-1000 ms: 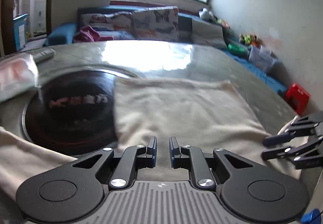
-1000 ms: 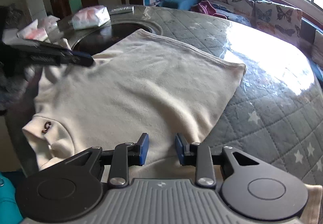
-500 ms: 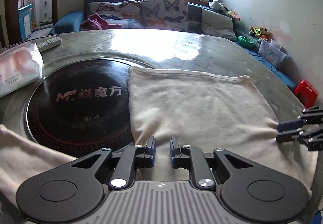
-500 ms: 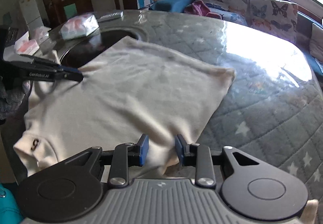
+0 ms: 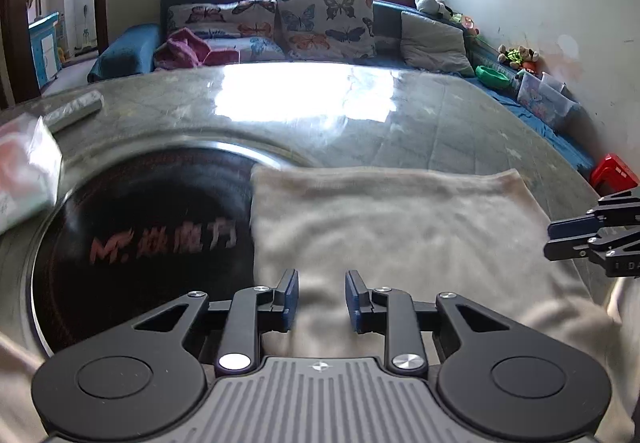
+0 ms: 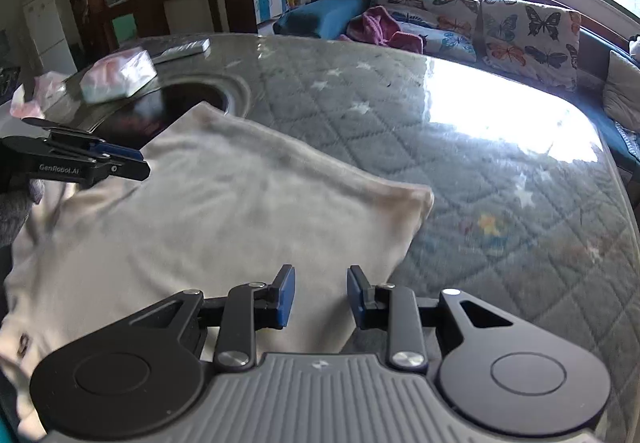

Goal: Fold clothes

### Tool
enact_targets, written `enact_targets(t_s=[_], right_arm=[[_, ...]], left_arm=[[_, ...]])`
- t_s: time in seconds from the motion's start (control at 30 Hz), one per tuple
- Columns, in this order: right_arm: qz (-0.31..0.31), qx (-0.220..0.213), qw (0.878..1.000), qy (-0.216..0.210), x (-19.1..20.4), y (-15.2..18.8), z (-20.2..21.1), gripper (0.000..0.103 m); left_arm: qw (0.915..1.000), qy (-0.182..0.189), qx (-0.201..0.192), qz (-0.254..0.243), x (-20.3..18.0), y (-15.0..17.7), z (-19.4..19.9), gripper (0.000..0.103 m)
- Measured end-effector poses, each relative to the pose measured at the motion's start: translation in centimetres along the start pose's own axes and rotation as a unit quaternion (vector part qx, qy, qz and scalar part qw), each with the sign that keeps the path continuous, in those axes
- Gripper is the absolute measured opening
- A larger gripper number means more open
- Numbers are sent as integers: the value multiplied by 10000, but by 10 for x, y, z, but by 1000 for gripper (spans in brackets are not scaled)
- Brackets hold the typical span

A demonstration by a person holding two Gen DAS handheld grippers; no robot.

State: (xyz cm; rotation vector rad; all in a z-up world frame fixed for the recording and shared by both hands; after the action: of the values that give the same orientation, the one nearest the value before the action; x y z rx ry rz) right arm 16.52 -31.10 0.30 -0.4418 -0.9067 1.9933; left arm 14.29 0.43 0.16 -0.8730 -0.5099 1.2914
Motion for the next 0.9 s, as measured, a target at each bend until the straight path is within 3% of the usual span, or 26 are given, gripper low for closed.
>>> enact_targets(t_s=[0.6,0.73,0.9], right_arm=[[-109,-233,9991,341,-44,-26,-47,27],[-37,-288,9989,361,-40,-26,-36,28],[101,-371,9986,354,-28,-18,0,29]], left_arm=[[9993,-342,-72,131,15,-40,-65,28],[9990,-376,-97,241,14,-41,-59,29],[9995,-193,-234,23,-4,-31,-24,32]])
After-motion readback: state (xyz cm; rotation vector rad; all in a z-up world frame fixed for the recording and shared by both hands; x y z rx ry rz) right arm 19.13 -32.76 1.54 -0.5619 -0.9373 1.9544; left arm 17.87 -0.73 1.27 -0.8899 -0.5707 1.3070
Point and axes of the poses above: each gripper's, at about its wrist camera, not at the fingertips, and z roughly against the way its jaws point, x to its left, y to its underside, the point moved 2 cm from there along -z, roughly the way its jaws point, and after that the axes turned 8 degrees about -x, right-handed, at the moved point
